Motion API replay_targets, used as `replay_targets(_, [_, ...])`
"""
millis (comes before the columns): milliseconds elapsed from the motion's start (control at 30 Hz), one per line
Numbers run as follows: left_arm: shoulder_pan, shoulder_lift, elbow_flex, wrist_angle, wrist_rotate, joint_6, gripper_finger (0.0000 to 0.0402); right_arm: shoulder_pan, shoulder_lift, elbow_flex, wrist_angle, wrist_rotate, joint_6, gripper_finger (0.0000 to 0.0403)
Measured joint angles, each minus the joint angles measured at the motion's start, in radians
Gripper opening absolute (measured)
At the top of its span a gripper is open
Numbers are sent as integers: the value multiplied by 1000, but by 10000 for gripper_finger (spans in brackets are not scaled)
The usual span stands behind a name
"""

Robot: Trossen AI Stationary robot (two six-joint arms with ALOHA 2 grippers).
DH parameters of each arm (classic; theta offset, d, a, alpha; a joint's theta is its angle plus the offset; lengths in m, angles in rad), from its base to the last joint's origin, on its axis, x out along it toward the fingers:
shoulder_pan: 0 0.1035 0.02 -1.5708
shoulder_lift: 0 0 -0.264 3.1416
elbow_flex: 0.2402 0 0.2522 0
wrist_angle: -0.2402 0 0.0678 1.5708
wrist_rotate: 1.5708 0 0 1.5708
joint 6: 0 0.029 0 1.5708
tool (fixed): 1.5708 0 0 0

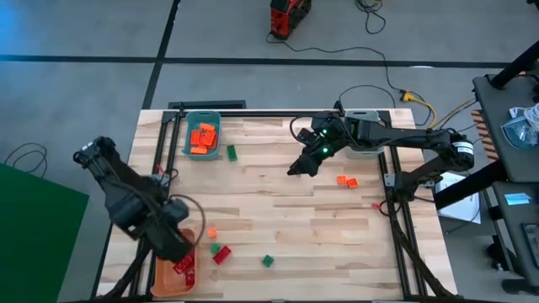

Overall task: Sort blocks
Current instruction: Put the right red game piece into the orange bin

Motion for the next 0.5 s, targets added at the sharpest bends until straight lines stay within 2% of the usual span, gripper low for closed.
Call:
replay_targets(267, [-164, -132, -303, 225, -64, -326, 67, 0, 0, 0, 31, 7, -2, 233])
replay_targets(400, [-217, -143, -402, 287, -63, -419, 67, 0, 0, 0, 30, 8, -2, 229])
replay_targets(500, [-238, -132, -442, 320, -64, -435, 67, 0, 0, 0, 31, 8, -2, 227])
